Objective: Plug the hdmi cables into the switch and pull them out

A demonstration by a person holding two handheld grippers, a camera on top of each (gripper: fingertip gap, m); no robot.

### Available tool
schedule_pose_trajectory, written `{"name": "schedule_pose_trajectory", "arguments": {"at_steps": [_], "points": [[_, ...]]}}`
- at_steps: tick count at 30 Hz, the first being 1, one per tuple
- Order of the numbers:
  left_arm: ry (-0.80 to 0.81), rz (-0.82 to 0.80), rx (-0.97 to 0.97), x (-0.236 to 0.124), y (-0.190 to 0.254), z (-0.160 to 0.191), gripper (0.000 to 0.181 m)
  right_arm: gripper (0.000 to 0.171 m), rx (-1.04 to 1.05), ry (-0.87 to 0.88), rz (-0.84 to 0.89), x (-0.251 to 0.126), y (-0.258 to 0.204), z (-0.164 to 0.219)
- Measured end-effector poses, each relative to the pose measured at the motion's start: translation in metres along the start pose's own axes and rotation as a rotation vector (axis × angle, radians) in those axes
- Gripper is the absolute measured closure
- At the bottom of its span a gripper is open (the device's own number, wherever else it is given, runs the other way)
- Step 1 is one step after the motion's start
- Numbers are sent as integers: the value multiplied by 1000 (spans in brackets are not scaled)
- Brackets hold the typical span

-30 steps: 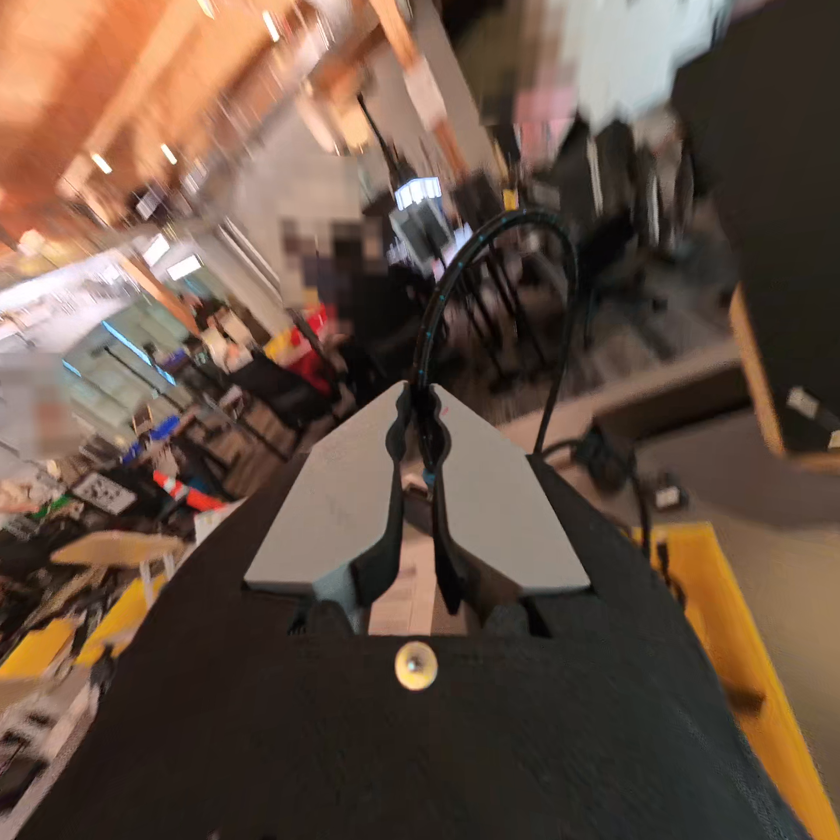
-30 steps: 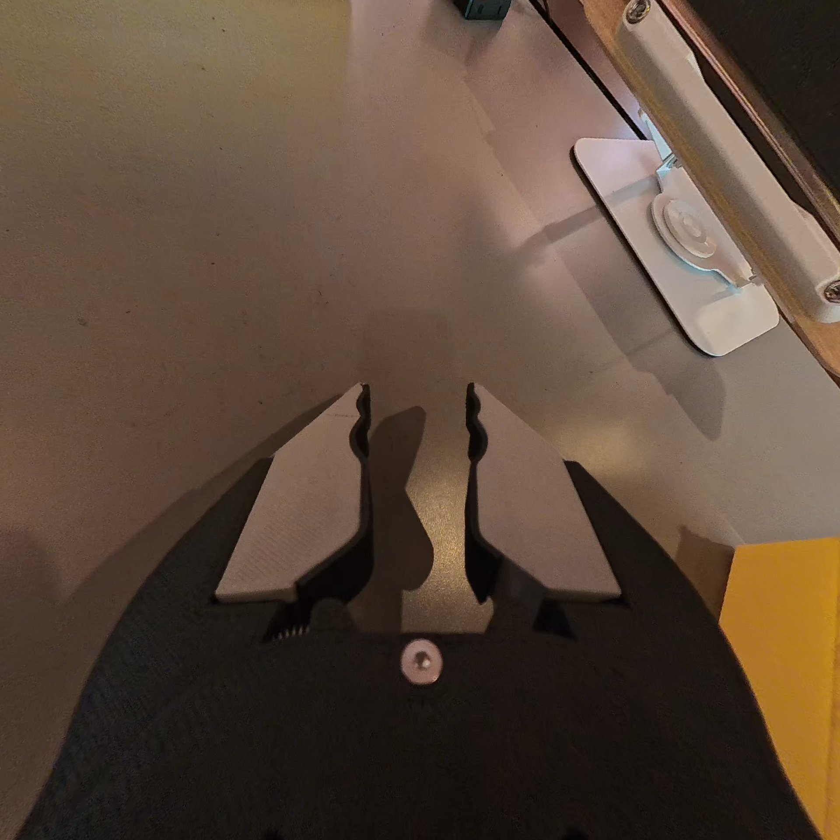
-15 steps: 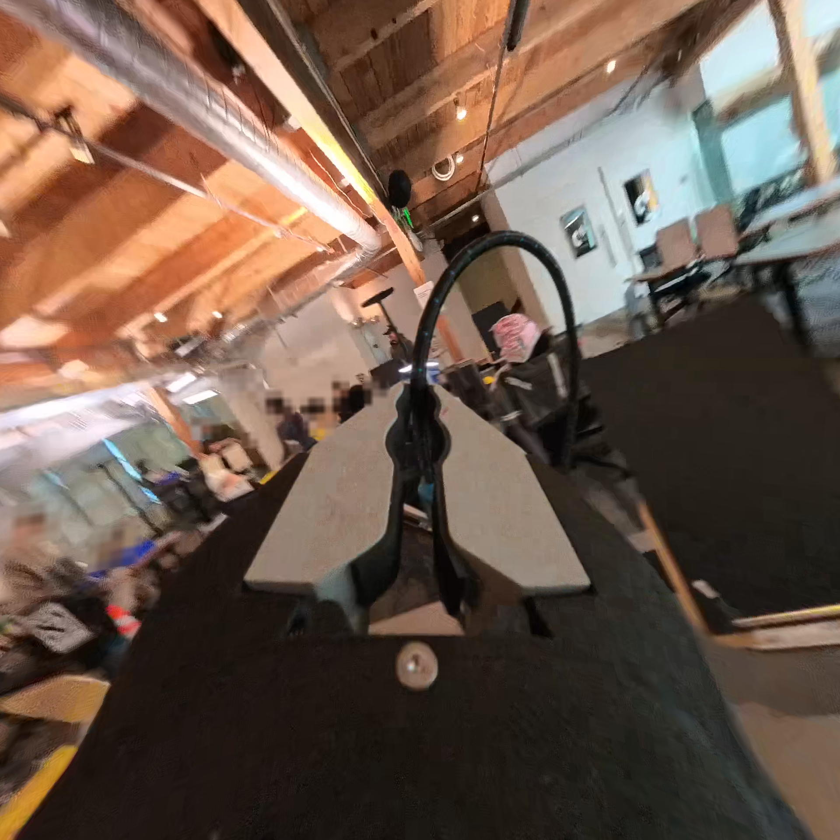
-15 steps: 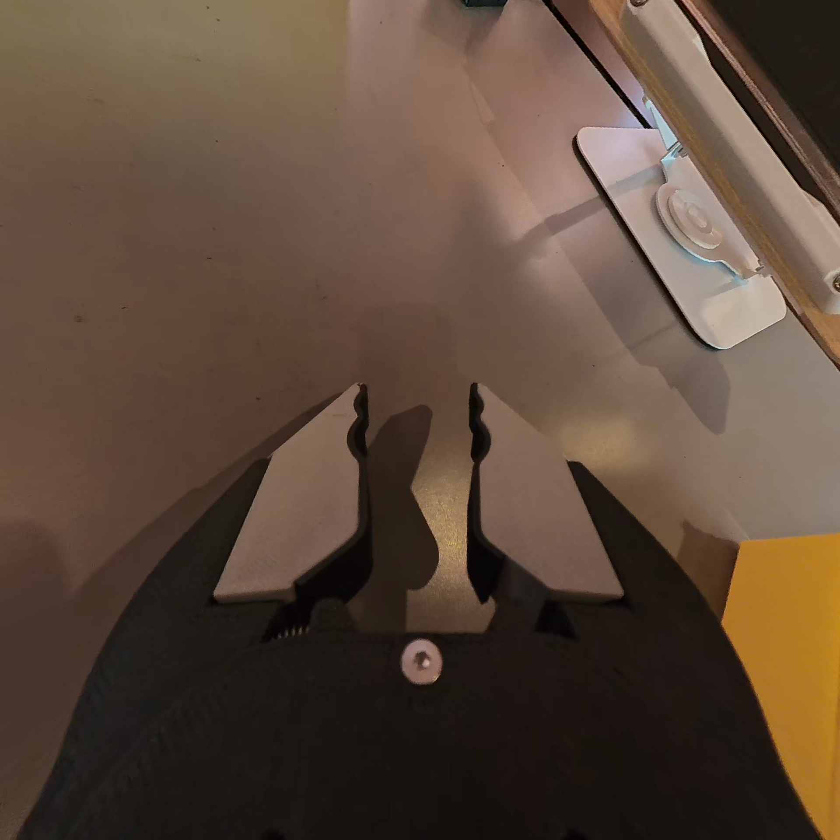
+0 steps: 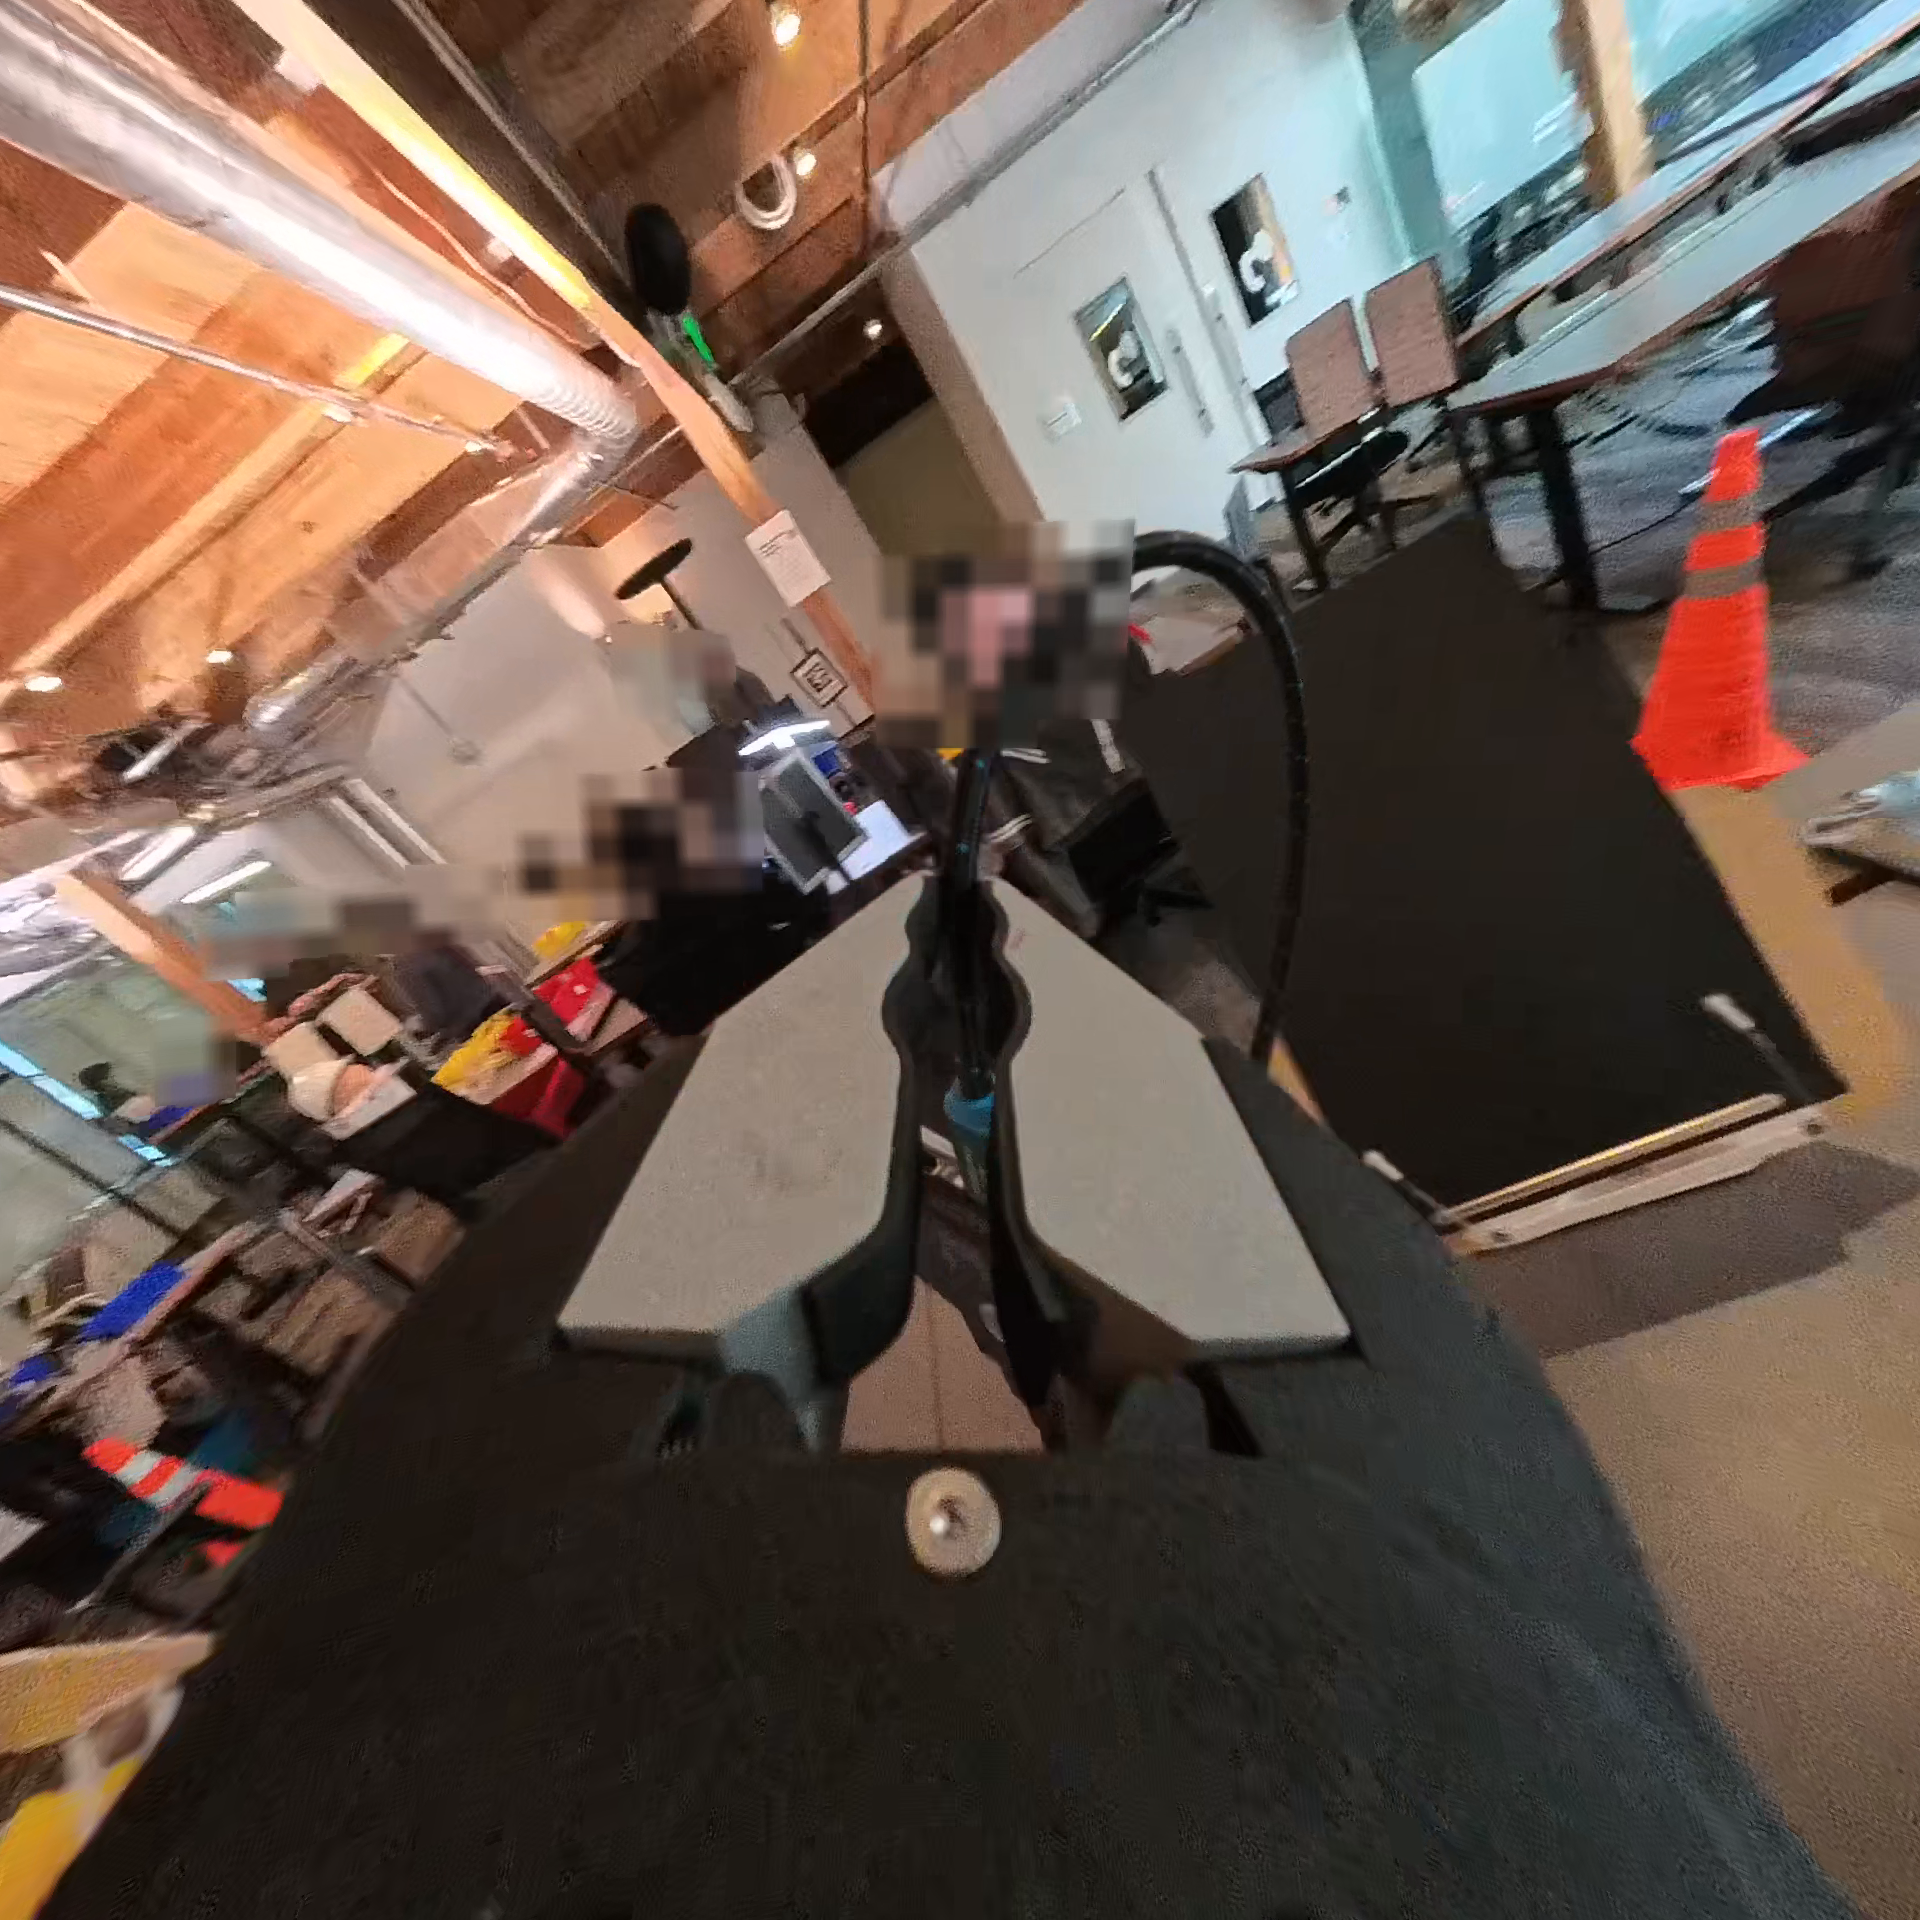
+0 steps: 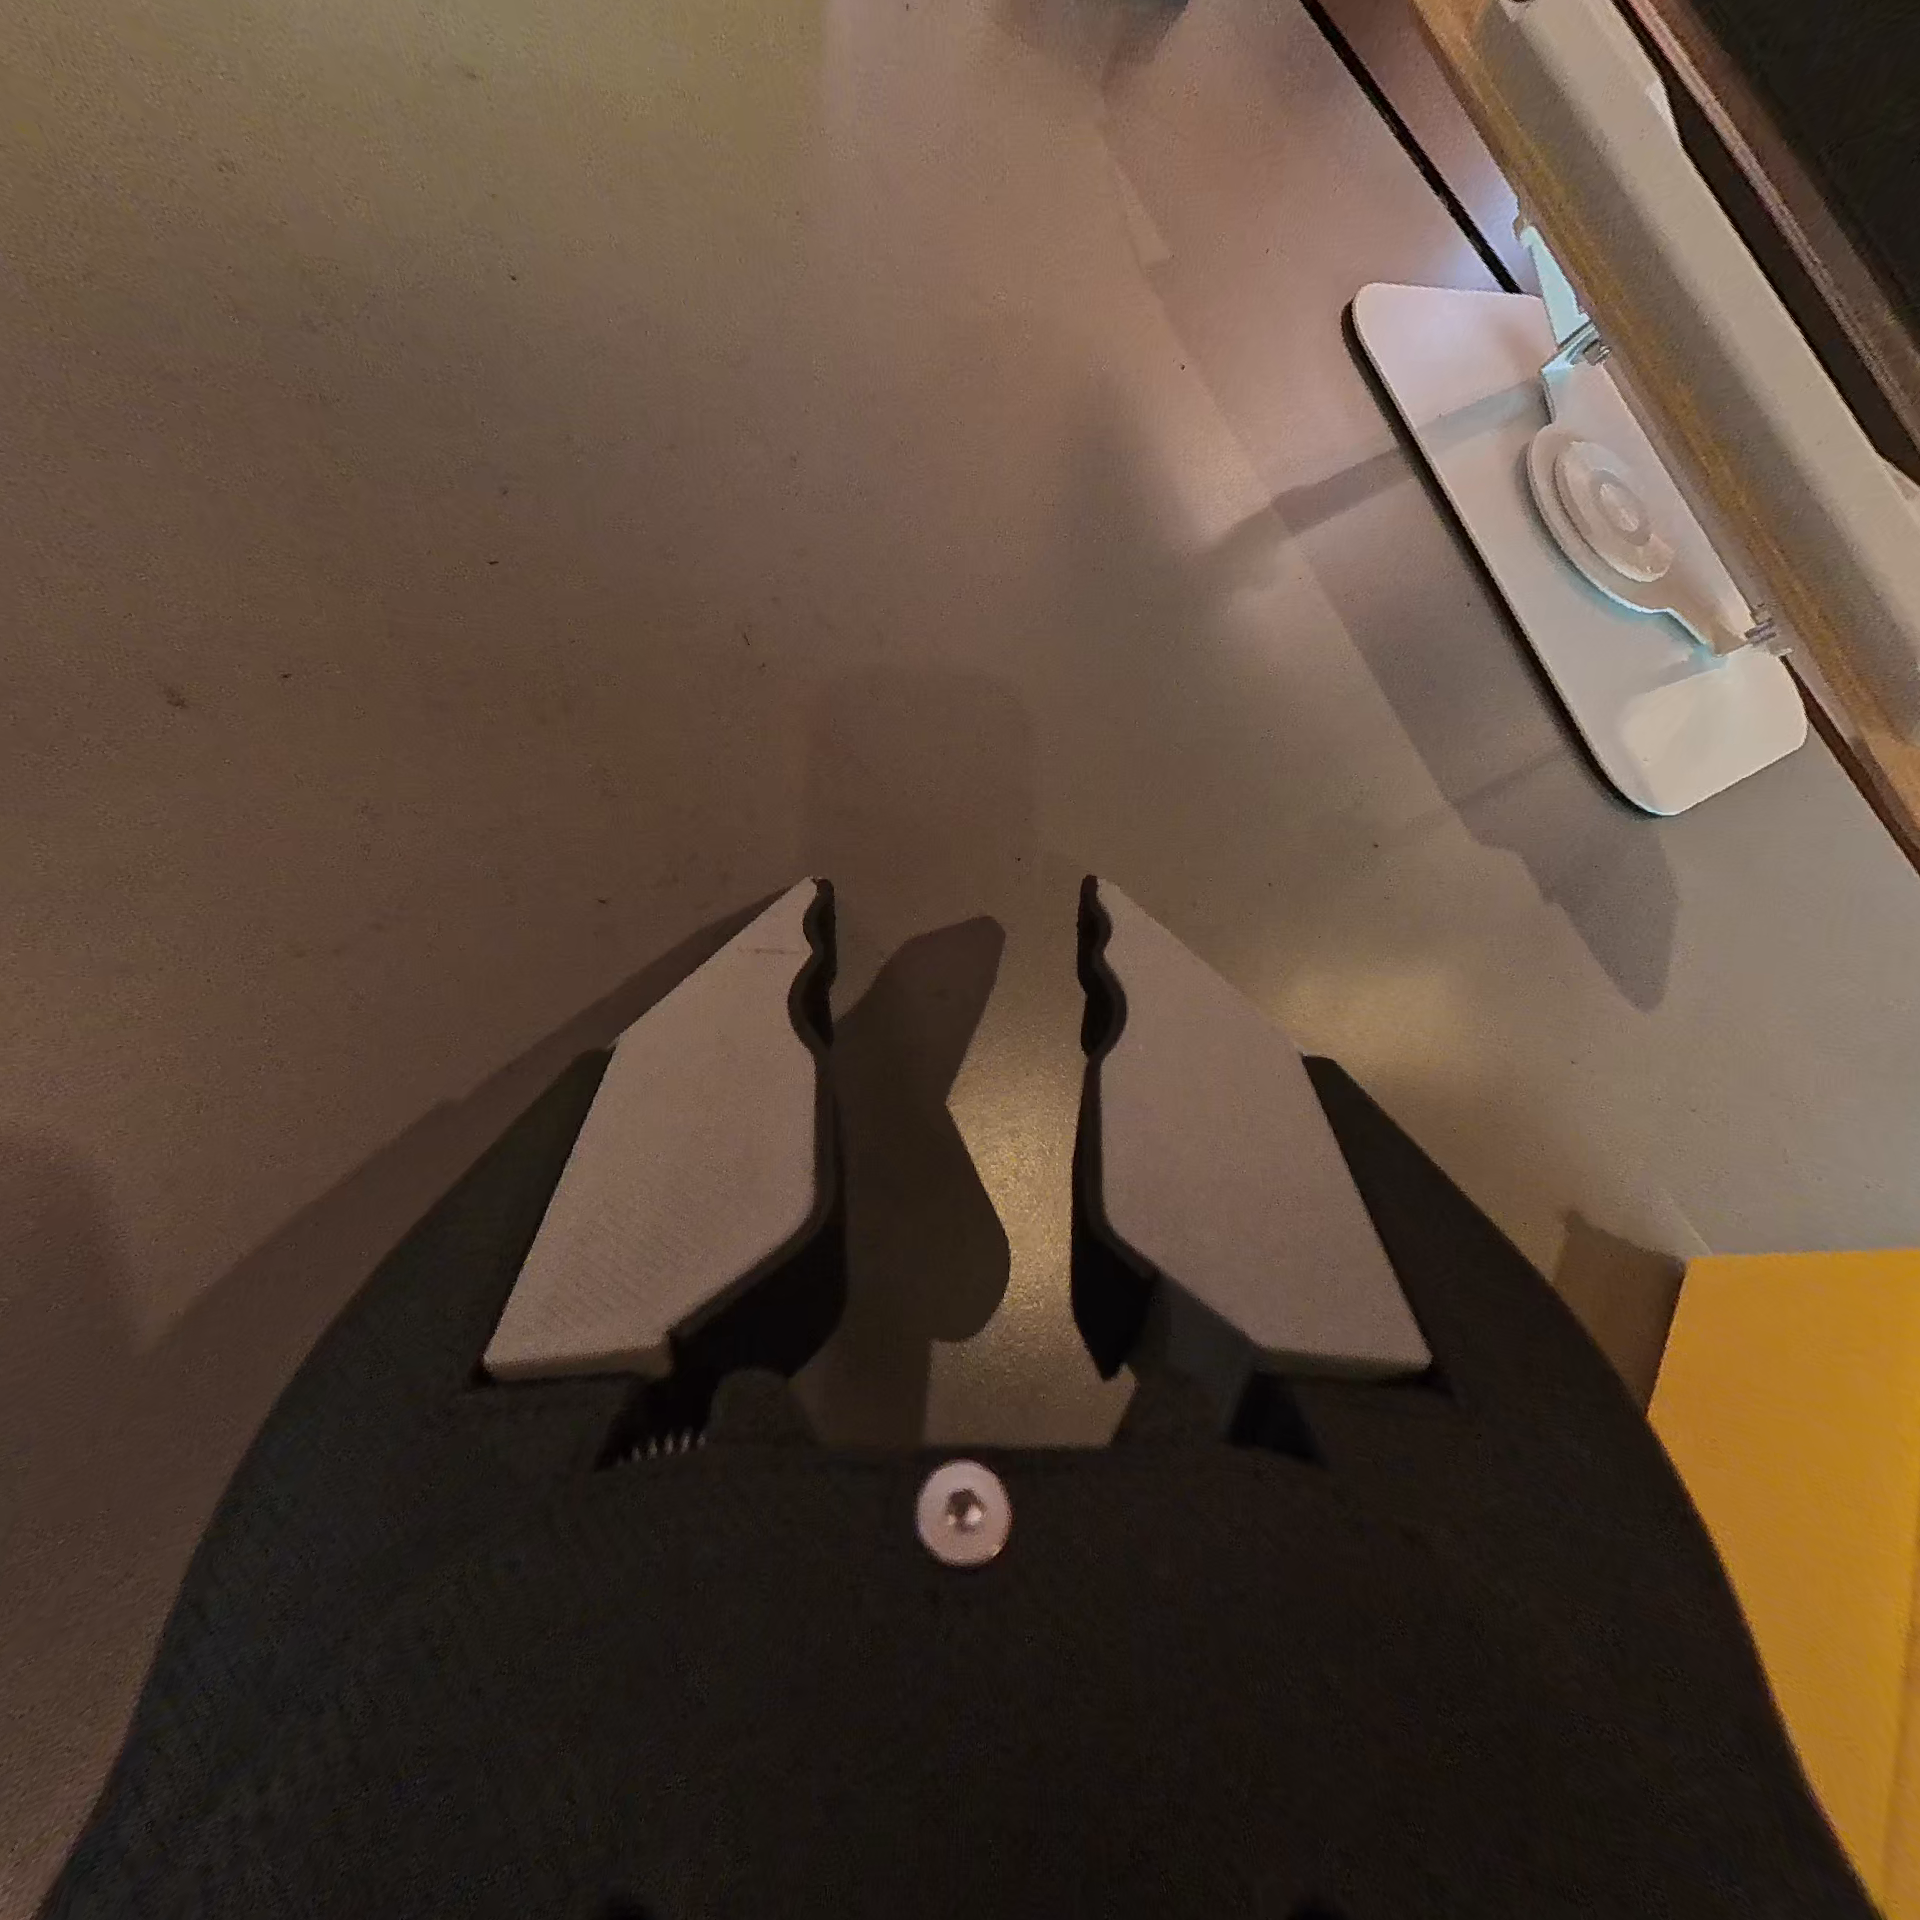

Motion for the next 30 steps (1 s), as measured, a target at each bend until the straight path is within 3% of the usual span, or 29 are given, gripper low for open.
{"name": "schedule_pose_trajectory", "arguments": {"at_steps": [4,6,9,18,23,27,30], "points": [[55,207,-89,-3,30,-21,177,127,13,19,-21,-1,0,-2],[30,276,-6,3,68,-18,177,127,19,35,-25,-2,0,-3],[-31,374,112,19,136,5,177,129,24,79,-22,-8,1,-6],[-146,916,89,40,300,75,175,128,85,214,-48,-23,10,-13],[-239,1114,-14,37,322,90,169,125,147,166,-75,-17,18,-8],[-178,1019,55,28,287,74,148,124,194,49,1,-6,28,1],[-221,947,119,18,260,80,140,134,176,-34,88,0,32,7]]}}
Point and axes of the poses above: each gripper's, where its closed fingertips meet, x out along the fingers, z out of its underside, y = z × x across the jaws, the point moved 9 cm from there along -x, back along the fingers, and after that the axes turned 11 degrees about x, right-handed, at the moved point
